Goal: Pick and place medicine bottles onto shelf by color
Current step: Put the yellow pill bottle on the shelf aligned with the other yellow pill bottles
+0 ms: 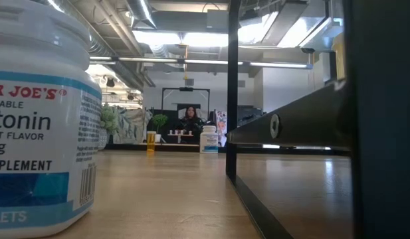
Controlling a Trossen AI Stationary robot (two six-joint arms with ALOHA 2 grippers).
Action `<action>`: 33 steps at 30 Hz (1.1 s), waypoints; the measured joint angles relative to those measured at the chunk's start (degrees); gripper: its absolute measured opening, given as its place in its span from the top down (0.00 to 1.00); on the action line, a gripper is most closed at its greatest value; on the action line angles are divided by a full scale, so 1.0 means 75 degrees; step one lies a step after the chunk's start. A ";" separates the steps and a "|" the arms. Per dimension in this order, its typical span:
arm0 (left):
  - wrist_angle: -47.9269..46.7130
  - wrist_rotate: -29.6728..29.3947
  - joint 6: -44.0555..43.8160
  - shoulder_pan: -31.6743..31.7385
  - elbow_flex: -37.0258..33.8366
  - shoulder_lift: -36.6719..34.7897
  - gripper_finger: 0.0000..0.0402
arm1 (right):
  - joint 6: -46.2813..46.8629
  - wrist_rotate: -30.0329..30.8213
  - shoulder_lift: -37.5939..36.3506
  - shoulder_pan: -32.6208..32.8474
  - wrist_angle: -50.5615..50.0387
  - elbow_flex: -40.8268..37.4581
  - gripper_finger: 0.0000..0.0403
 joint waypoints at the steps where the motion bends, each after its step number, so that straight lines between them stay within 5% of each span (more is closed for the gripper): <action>1: 0.0006 -0.0046 0.0312 0.0191 0.0131 0.0000 0.78 | -0.0021 -0.0057 -0.0031 0.0000 -0.0096 -0.0001 0.55; 12: 0.0835 -0.0342 0.4045 0.2656 0.1043 0.0045 0.78 | -0.0153 0.0883 -0.1151 0.0131 -0.1465 -0.0007 0.55; 20: 0.1600 -0.0087 0.6574 0.4003 0.2253 0.0965 0.78 | 0.0407 0.1560 -0.2014 0.0125 -0.1967 -0.0308 0.55; 33: 0.1881 0.0871 0.9094 0.4428 0.5116 0.3707 0.78 | 0.2930 0.3876 -0.4645 0.0125 -0.0880 -0.3112 0.55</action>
